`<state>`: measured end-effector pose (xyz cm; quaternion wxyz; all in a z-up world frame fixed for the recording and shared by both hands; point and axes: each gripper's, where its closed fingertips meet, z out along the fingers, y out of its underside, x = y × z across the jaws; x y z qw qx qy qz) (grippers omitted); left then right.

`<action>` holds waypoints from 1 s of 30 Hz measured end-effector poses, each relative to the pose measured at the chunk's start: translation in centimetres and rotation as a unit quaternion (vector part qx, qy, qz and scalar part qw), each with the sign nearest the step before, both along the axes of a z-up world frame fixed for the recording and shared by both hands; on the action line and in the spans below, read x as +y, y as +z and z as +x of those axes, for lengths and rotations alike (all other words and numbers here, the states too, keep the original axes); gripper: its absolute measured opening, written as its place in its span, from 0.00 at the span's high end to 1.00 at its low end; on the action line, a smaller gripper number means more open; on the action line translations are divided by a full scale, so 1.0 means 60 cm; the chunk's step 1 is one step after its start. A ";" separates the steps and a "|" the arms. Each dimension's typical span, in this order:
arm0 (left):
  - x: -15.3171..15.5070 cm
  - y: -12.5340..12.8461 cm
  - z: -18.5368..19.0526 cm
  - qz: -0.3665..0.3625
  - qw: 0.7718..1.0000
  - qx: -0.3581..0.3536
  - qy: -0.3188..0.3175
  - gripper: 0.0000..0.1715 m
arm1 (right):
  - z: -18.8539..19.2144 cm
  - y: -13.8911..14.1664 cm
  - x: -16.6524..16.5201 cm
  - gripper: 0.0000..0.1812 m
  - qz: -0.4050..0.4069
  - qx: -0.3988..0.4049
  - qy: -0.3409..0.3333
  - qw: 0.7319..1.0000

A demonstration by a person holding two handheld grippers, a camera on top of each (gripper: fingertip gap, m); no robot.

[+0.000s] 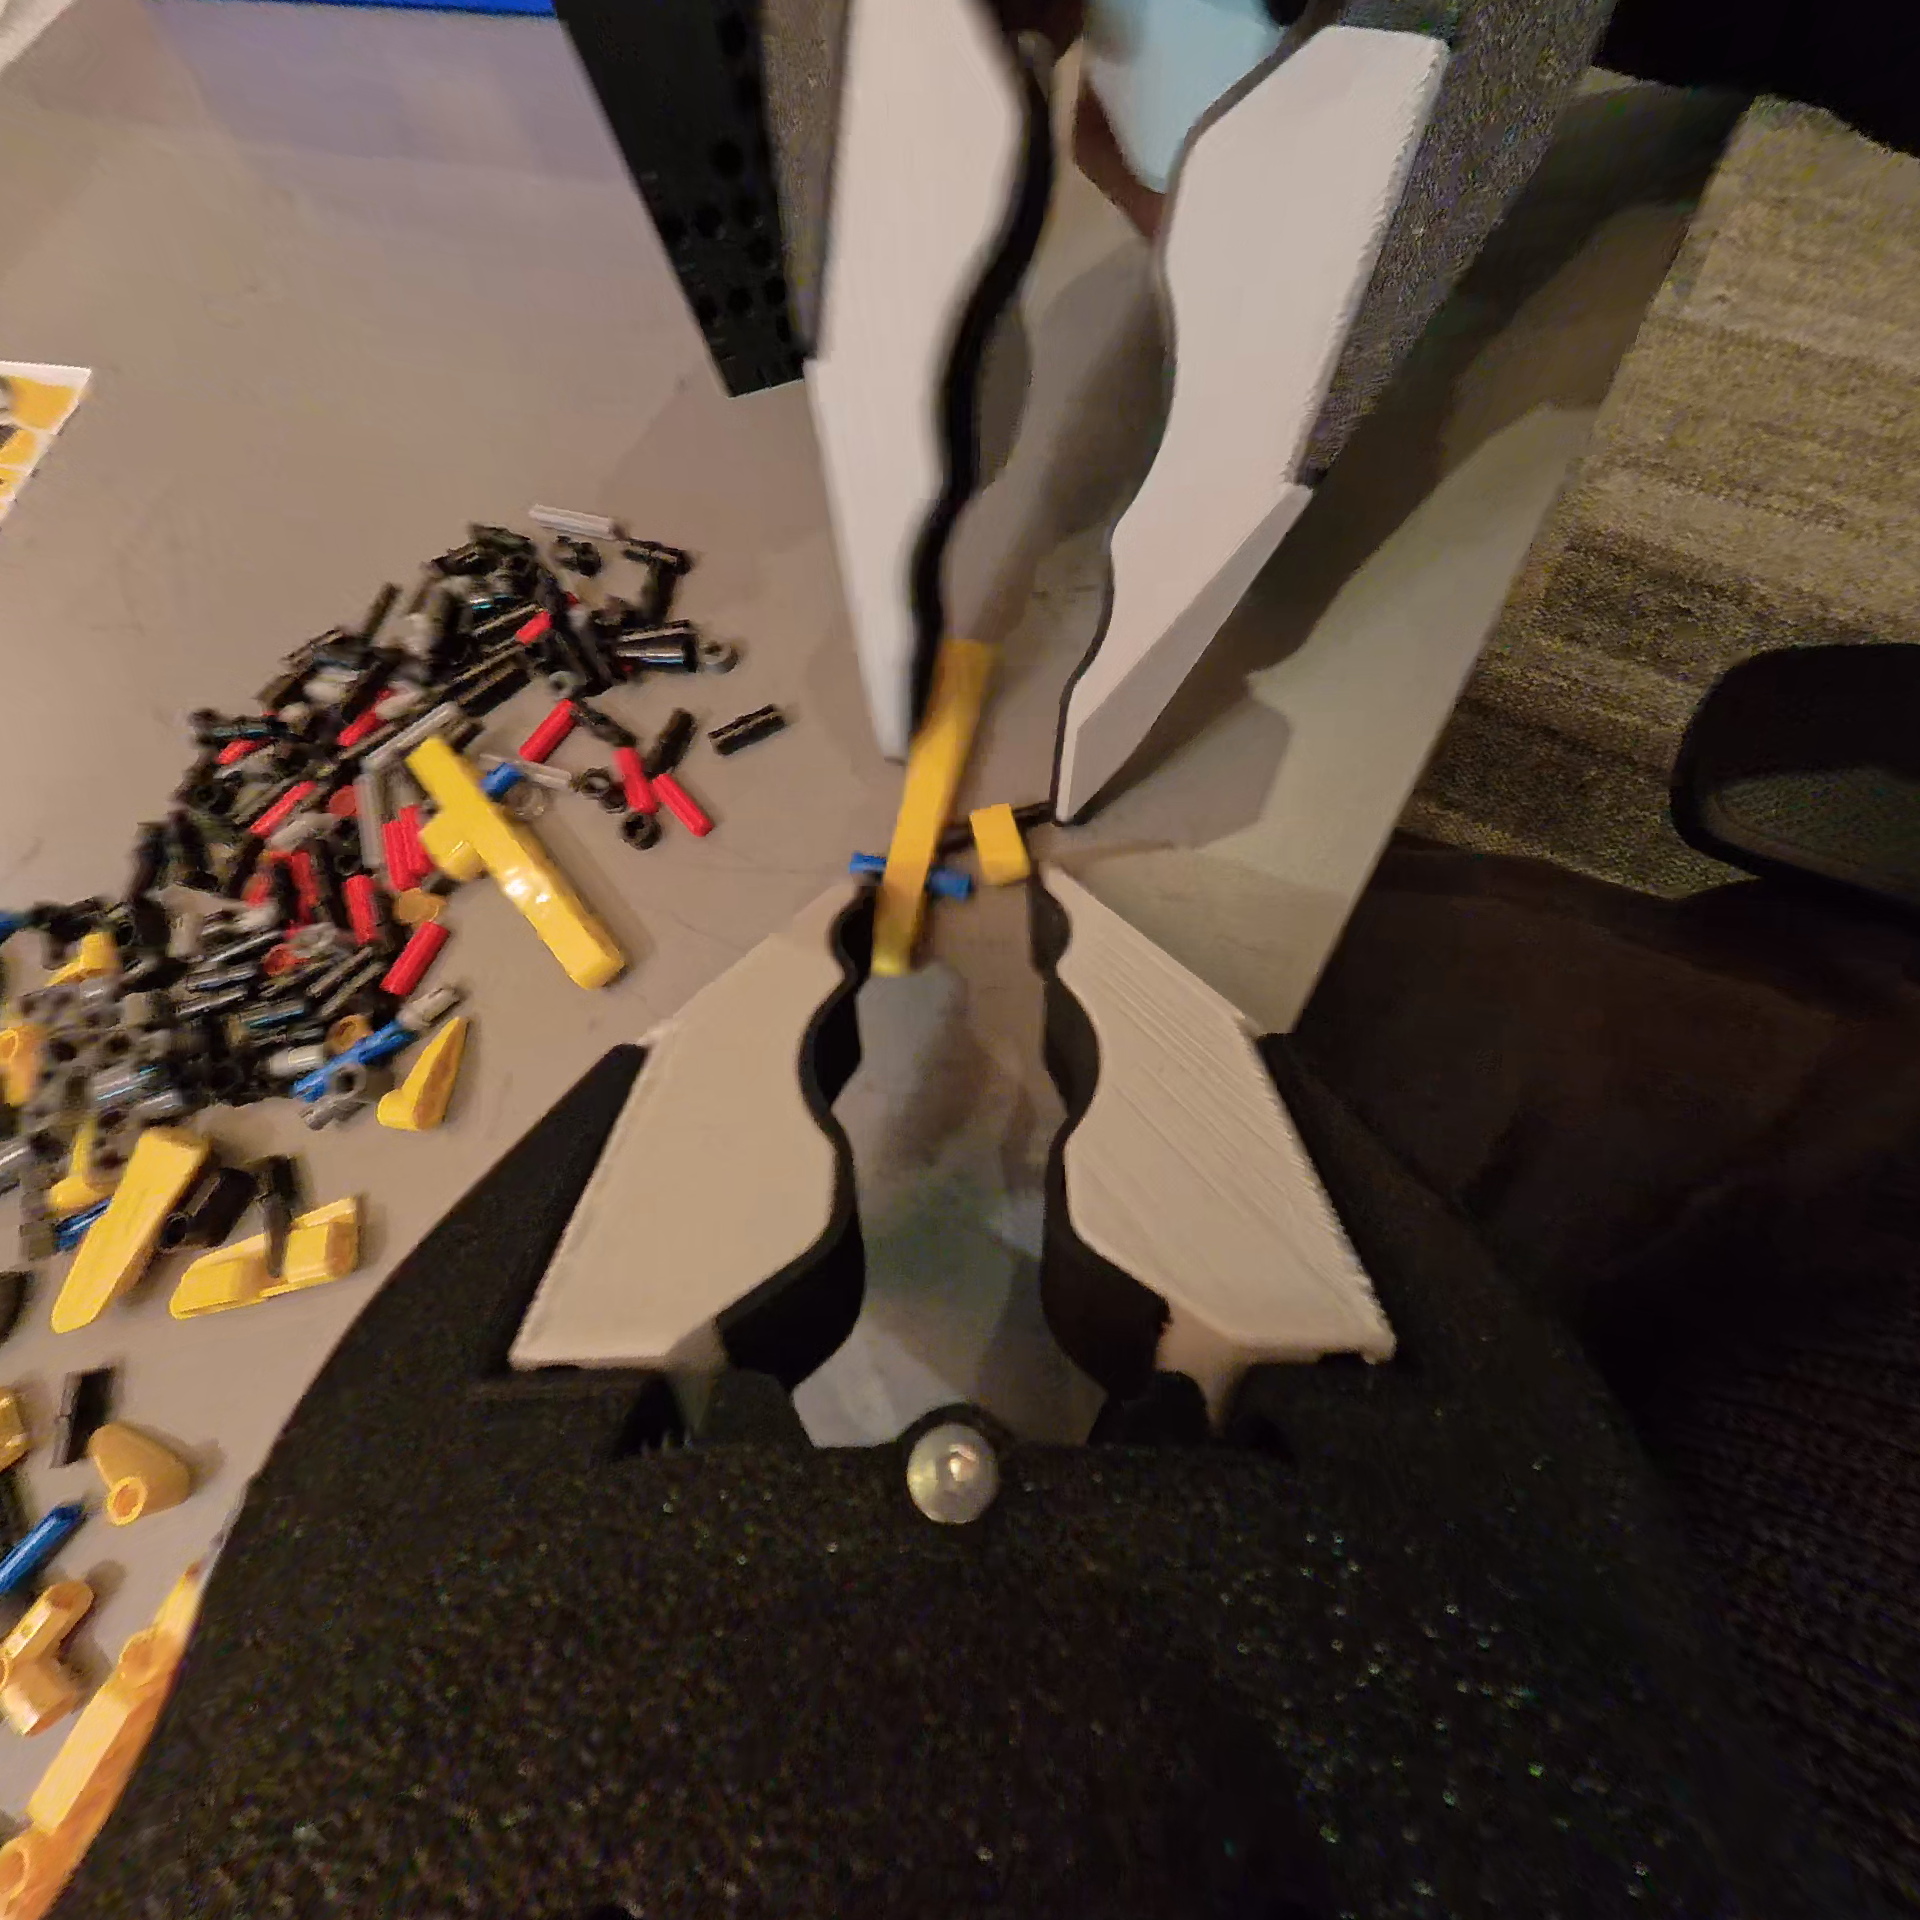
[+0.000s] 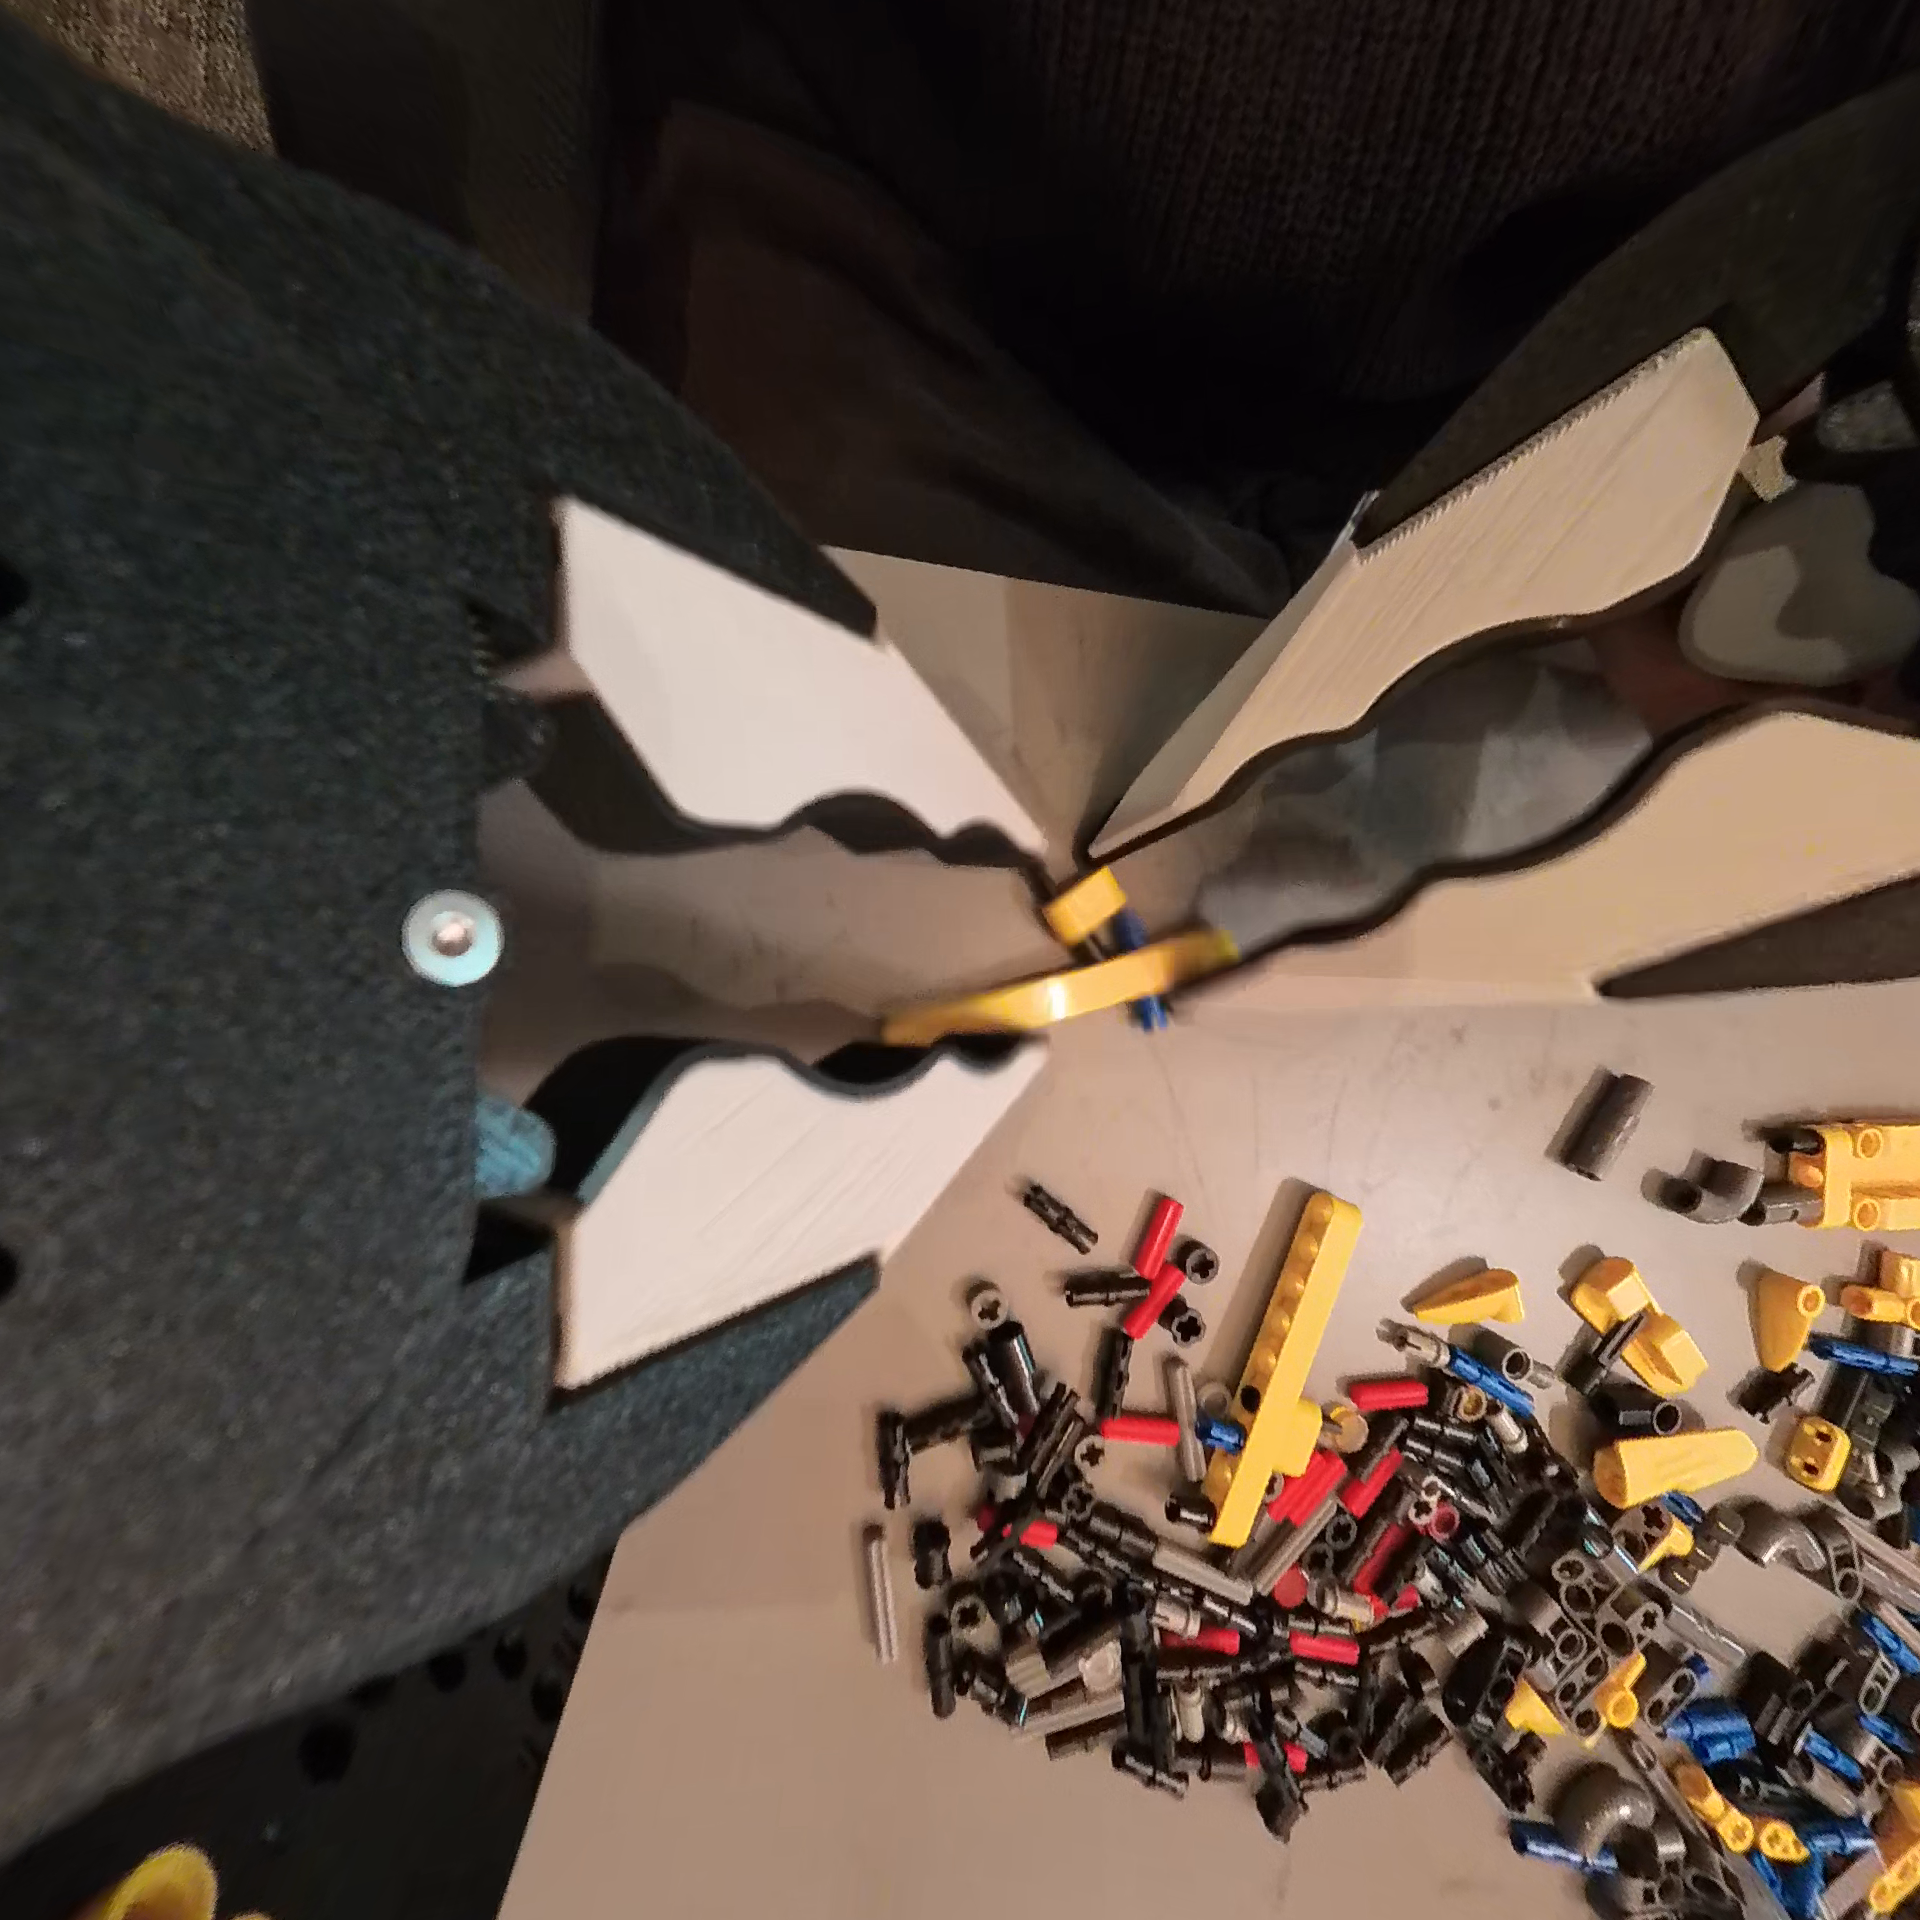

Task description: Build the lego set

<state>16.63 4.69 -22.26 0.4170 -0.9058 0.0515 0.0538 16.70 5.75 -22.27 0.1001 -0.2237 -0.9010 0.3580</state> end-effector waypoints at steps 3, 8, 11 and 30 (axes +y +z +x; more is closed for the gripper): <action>-0.001 0.000 -0.001 -0.003 1.000 -0.001 -0.003 0.81 | 0.002 0.001 -0.004 0.96 -0.014 0.003 0.005 1.000; 0.001 0.000 0.005 -0.006 1.000 -0.023 -0.012 0.84 | -0.001 -0.002 -0.002 0.95 0.003 0.027 -0.004 1.000; 0.000 0.000 0.005 -0.004 1.000 -0.011 -0.012 0.84 | -0.004 0.000 0.002 0.92 0.004 0.039 -0.010 0.999; -0.013 0.002 -0.004 0.005 1.000 0.002 -0.001 0.84 | 0.000 0.020 -0.011 0.89 -0.003 0.140 -0.038 0.989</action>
